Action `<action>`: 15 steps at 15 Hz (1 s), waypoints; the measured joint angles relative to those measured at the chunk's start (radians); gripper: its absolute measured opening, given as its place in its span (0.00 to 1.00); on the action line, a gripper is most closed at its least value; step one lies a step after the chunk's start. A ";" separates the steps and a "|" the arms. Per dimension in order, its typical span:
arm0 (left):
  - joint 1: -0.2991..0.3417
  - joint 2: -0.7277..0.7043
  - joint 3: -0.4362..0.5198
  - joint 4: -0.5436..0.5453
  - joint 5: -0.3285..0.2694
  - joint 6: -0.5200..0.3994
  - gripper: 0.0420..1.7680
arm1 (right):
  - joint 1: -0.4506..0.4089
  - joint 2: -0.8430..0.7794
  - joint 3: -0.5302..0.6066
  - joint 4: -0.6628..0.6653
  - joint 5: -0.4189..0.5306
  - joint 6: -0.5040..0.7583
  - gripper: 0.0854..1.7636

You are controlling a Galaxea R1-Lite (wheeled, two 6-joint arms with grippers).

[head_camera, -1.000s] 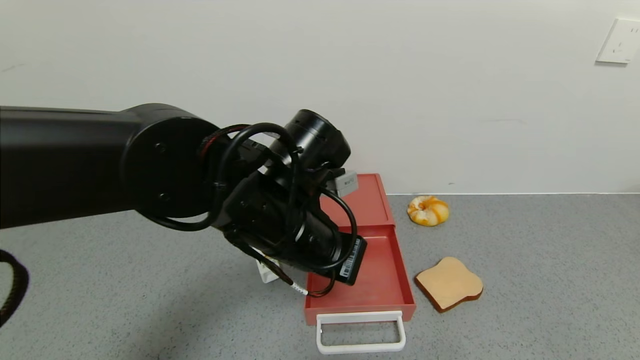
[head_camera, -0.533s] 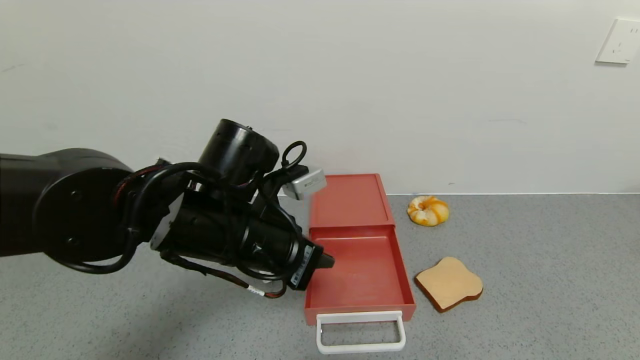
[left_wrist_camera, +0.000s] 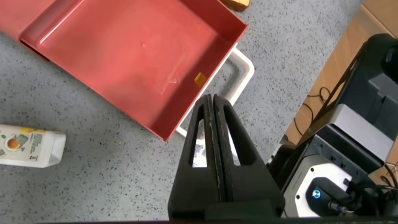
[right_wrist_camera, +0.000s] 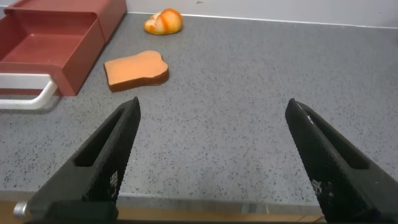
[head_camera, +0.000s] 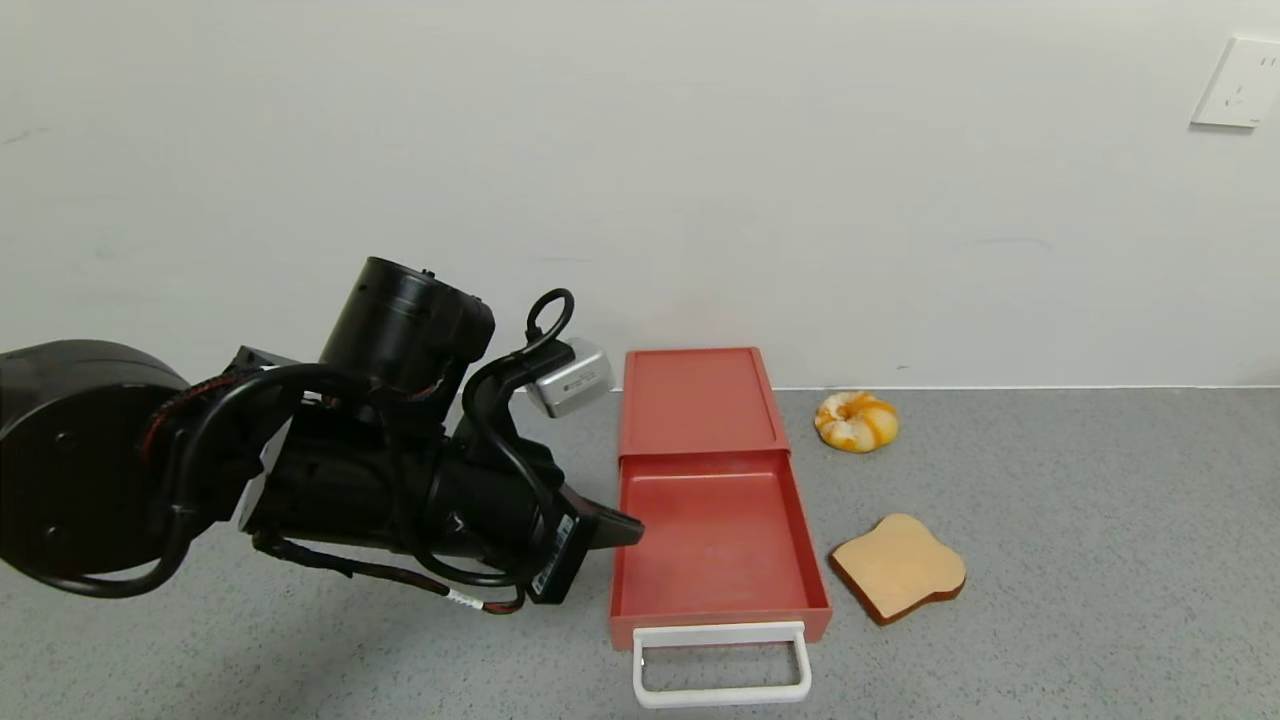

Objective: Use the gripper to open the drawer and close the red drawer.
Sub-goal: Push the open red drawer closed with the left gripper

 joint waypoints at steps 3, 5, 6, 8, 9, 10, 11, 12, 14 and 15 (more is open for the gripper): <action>0.000 0.002 0.020 -0.001 0.000 0.060 0.04 | 0.000 0.000 0.000 0.000 0.000 0.000 0.97; 0.000 0.004 0.050 -0.001 -0.010 0.146 0.04 | 0.000 0.000 0.000 0.000 0.000 0.000 0.97; 0.000 0.005 0.063 -0.001 -0.024 0.179 0.04 | 0.000 0.000 0.000 0.000 0.000 0.000 0.97; -0.003 0.008 0.091 -0.018 -0.061 0.235 0.04 | 0.000 0.000 0.000 0.000 0.000 0.000 0.97; -0.004 0.011 0.108 -0.051 -0.073 0.258 0.04 | 0.000 0.000 0.000 0.000 0.000 0.000 0.97; -0.009 0.017 0.131 -0.099 -0.077 0.281 0.04 | 0.000 0.000 0.000 0.000 0.000 0.000 0.97; -0.021 0.026 0.155 -0.143 -0.073 0.291 0.04 | 0.000 0.000 0.000 0.000 0.000 0.000 0.97; -0.040 0.040 0.178 -0.180 -0.066 0.296 0.04 | 0.000 0.000 0.000 0.000 0.000 0.000 0.97; -0.079 0.066 0.209 -0.216 -0.057 0.294 0.04 | 0.000 0.000 0.000 0.000 0.000 0.000 0.97; -0.094 0.079 0.216 -0.220 -0.055 0.291 0.04 | 0.000 0.000 0.000 0.000 0.000 0.000 0.97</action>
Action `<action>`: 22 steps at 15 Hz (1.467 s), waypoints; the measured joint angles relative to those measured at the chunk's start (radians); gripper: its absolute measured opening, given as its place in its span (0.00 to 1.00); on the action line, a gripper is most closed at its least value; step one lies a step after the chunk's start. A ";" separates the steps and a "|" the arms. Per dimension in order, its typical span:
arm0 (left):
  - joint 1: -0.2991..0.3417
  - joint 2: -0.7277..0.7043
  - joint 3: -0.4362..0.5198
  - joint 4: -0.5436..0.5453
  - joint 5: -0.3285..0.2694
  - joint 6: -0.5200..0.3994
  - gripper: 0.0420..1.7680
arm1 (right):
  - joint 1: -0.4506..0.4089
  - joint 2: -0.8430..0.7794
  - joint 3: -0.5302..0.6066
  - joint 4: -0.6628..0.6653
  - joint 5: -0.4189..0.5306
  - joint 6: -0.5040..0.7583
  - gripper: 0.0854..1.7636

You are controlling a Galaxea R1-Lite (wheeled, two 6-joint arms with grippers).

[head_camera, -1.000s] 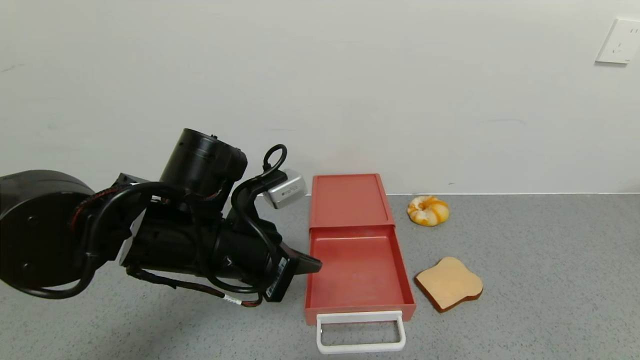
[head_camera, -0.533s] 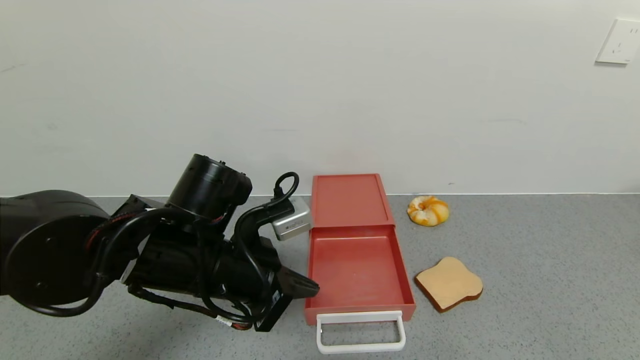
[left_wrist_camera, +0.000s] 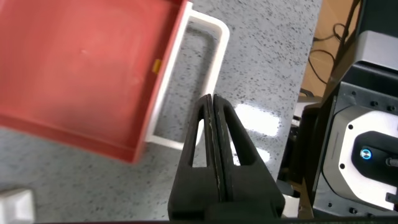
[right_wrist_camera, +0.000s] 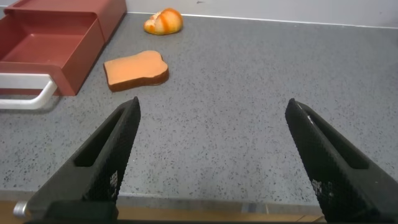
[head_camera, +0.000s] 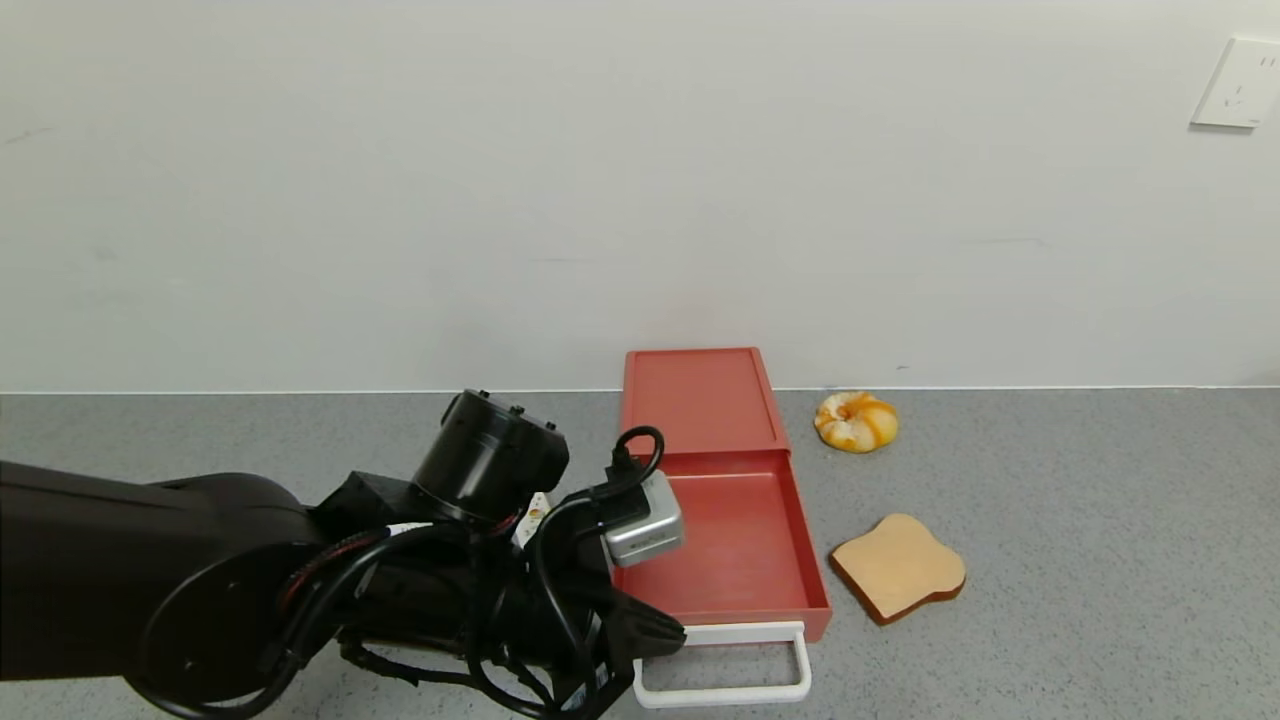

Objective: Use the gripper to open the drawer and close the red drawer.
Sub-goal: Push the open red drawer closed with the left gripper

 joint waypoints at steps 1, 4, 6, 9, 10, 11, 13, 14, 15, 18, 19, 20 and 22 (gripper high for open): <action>-0.015 0.011 0.004 -0.001 0.007 -0.001 0.04 | 0.000 0.000 0.000 0.000 -0.001 0.000 0.97; -0.060 0.044 0.008 -0.001 0.043 -0.001 0.04 | 0.000 0.000 0.000 0.000 0.000 0.000 0.97; -0.090 0.069 0.005 -0.002 0.082 0.000 0.04 | 0.000 0.000 0.000 0.000 0.000 0.000 0.97; -0.136 0.103 -0.005 -0.003 0.131 0.002 0.04 | 0.000 0.000 0.000 0.000 0.000 0.000 0.97; -0.151 0.114 -0.007 -0.003 0.156 0.003 0.04 | 0.000 0.000 0.000 0.000 0.000 0.000 0.97; -0.167 0.125 -0.008 -0.003 0.185 0.004 0.04 | 0.000 0.000 0.000 0.000 0.000 0.000 0.97; -0.191 0.147 -0.009 -0.002 0.216 0.007 0.04 | 0.000 0.000 0.000 0.000 0.000 0.000 0.97; -0.198 0.158 -0.009 -0.002 0.220 0.007 0.04 | 0.000 0.000 0.000 0.000 0.000 0.000 0.97; -0.206 0.168 -0.009 -0.001 0.224 0.007 0.04 | 0.000 0.000 0.000 0.000 0.000 0.000 0.97; -0.223 0.200 -0.008 0.000 0.267 0.004 0.04 | 0.000 0.000 0.000 0.000 0.000 0.000 0.97; -0.226 0.209 -0.010 0.000 0.278 0.003 0.04 | 0.000 0.000 0.000 0.000 0.000 0.000 0.97; -0.229 0.216 -0.011 -0.001 0.280 0.001 0.04 | 0.000 0.000 0.000 0.000 0.000 0.000 0.97; -0.232 0.225 -0.012 -0.001 0.281 -0.001 0.04 | 0.000 0.000 0.000 0.000 0.000 0.000 0.97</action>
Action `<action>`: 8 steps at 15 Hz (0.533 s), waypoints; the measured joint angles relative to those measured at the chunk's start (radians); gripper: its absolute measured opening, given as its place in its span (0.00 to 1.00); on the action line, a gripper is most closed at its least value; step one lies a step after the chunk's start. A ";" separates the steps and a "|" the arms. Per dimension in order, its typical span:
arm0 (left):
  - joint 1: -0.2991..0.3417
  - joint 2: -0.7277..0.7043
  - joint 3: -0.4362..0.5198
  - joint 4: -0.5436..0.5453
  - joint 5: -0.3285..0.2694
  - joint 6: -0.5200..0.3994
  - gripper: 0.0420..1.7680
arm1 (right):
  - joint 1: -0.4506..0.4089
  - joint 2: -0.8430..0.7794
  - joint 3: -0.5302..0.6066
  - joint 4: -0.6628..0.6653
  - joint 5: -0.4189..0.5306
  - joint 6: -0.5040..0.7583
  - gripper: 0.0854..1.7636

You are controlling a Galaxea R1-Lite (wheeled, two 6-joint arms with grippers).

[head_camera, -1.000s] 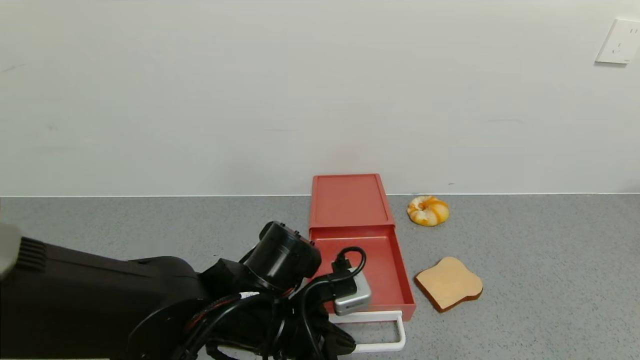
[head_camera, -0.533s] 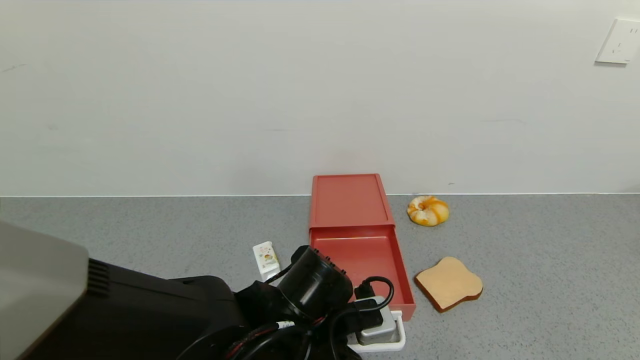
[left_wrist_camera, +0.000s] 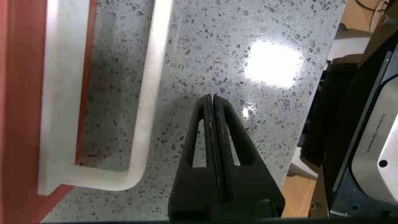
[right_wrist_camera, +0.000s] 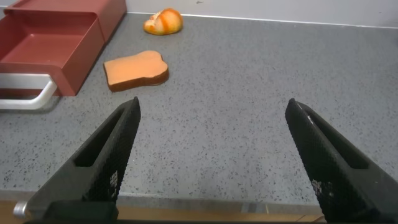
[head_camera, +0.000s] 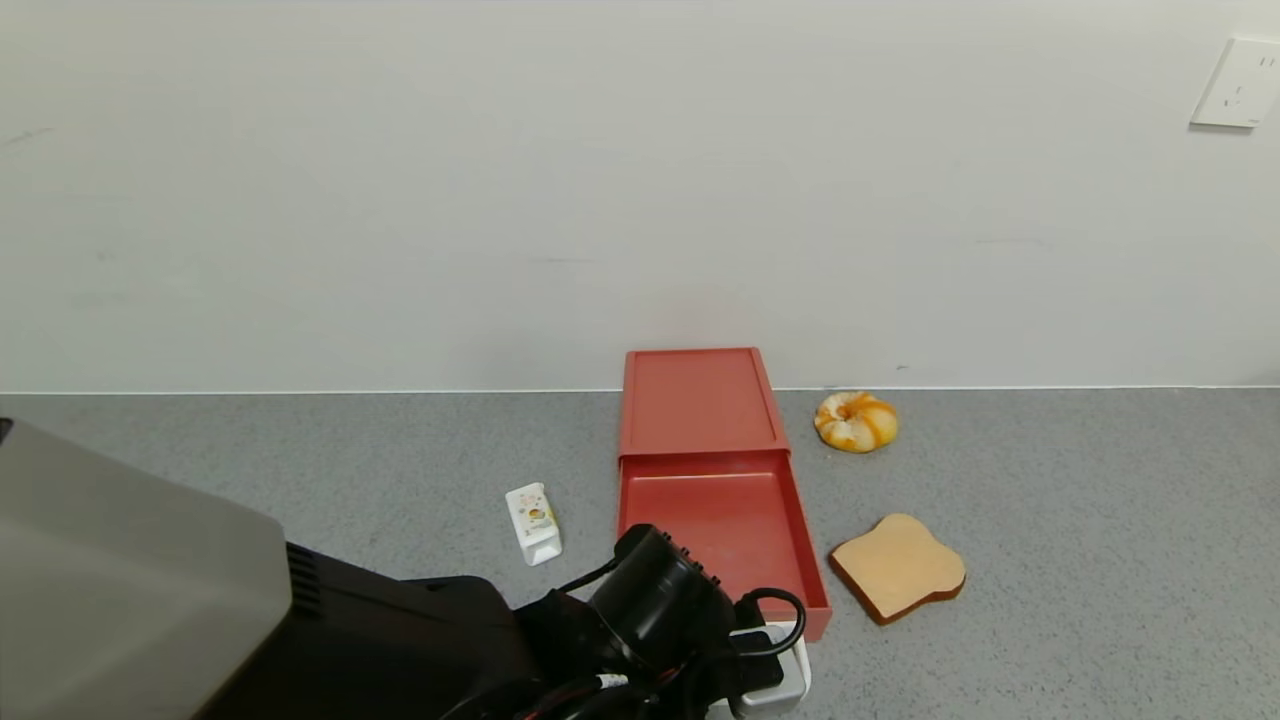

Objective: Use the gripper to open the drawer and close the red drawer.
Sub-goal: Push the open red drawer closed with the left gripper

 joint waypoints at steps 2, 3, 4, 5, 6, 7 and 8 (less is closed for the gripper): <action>-0.003 0.005 -0.002 0.000 0.009 -0.001 0.04 | 0.000 0.000 0.000 0.000 0.000 0.000 0.97; -0.003 0.007 -0.005 0.000 0.019 -0.001 0.04 | 0.000 0.000 0.000 0.000 0.000 0.000 0.97; -0.003 0.009 -0.007 0.000 0.029 -0.001 0.04 | 0.000 0.000 0.000 0.000 0.000 0.000 0.97; -0.004 0.012 -0.010 0.000 0.039 -0.001 0.04 | 0.000 0.000 0.000 0.000 0.000 -0.001 0.97; -0.004 0.014 -0.015 0.000 0.053 -0.001 0.04 | 0.000 0.000 0.000 0.000 0.000 -0.001 0.97; -0.004 0.016 -0.021 0.000 0.064 -0.002 0.04 | 0.000 0.000 0.000 0.000 0.000 0.000 0.97; -0.004 0.018 -0.028 0.000 0.072 -0.003 0.04 | 0.000 0.000 0.000 0.000 0.000 0.000 0.97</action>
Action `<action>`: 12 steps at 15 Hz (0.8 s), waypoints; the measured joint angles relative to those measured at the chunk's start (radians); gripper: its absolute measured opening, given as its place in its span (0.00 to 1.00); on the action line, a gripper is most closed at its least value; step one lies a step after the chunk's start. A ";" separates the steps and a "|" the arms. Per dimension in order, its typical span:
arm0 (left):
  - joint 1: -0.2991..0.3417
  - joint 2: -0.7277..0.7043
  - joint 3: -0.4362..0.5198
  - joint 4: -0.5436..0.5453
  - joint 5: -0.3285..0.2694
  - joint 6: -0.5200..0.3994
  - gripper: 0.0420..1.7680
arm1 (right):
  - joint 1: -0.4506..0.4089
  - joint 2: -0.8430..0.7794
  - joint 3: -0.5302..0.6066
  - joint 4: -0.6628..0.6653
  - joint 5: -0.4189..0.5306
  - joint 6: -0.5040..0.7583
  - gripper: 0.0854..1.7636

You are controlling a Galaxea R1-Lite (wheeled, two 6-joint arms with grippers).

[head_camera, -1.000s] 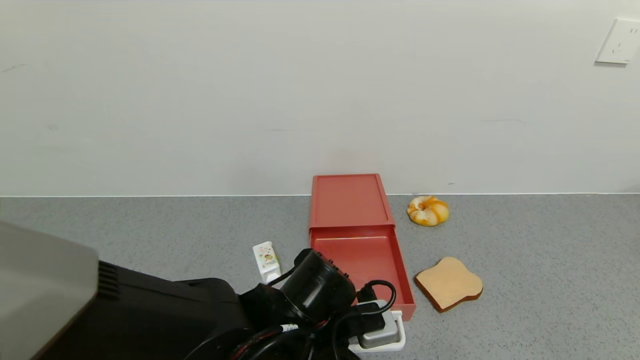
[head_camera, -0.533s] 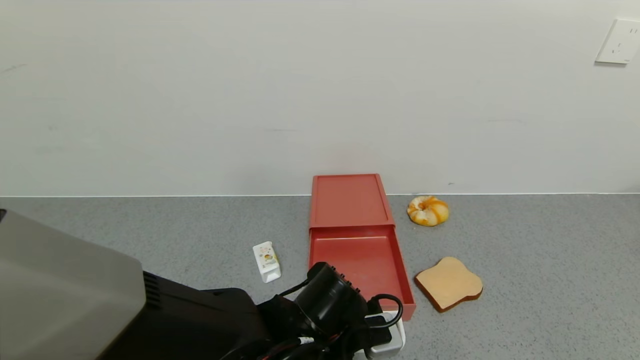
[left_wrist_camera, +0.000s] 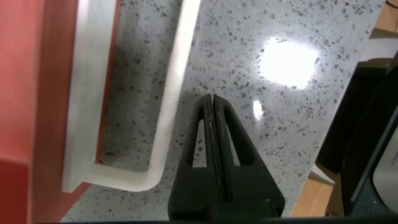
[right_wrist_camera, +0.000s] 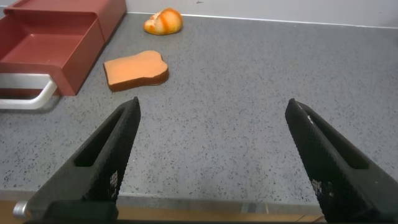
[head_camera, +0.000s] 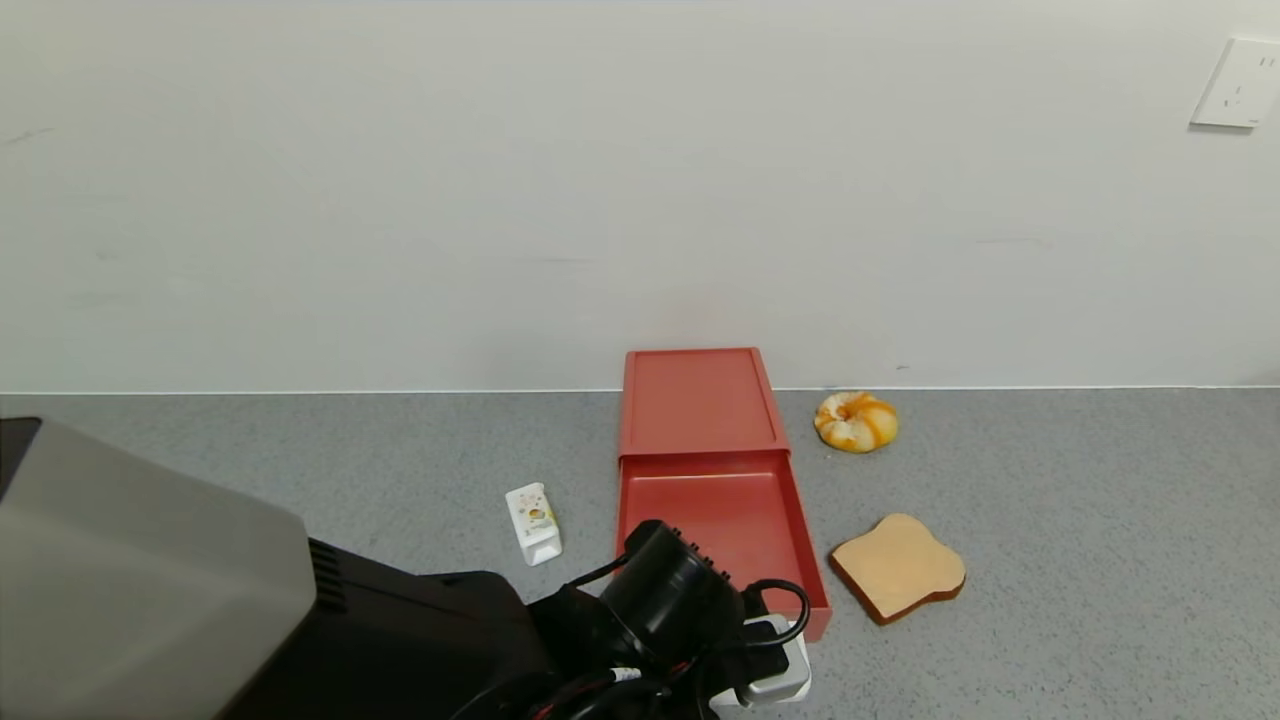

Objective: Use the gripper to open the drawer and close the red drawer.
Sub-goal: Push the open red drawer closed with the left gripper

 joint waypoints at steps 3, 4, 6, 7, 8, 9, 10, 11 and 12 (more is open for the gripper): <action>0.001 0.003 -0.013 0.000 0.031 0.001 0.04 | 0.000 0.000 0.000 0.000 0.000 0.000 0.97; 0.001 0.004 -0.016 0.000 0.037 0.001 0.04 | 0.000 0.000 0.000 0.000 0.000 0.000 0.97; 0.002 0.005 -0.021 0.000 0.061 0.001 0.04 | 0.000 0.000 0.000 0.000 0.000 0.000 0.97; 0.002 0.006 -0.027 0.001 0.080 0.001 0.04 | 0.000 0.000 0.000 0.000 0.000 0.000 0.97; 0.004 0.007 -0.033 0.000 0.091 0.000 0.04 | 0.000 0.000 0.000 0.000 0.000 0.000 0.97; 0.006 0.008 -0.036 0.000 0.096 0.000 0.04 | 0.000 0.000 0.000 0.000 0.000 0.000 0.97; 0.006 0.009 -0.039 0.000 0.102 0.000 0.04 | 0.000 0.000 0.000 0.000 0.000 0.000 0.97; 0.007 0.009 -0.042 0.000 0.112 0.000 0.04 | 0.000 0.000 0.000 0.000 0.000 0.000 0.97; 0.009 0.009 -0.046 0.001 0.119 0.001 0.04 | 0.000 0.000 0.000 0.000 0.000 0.000 0.97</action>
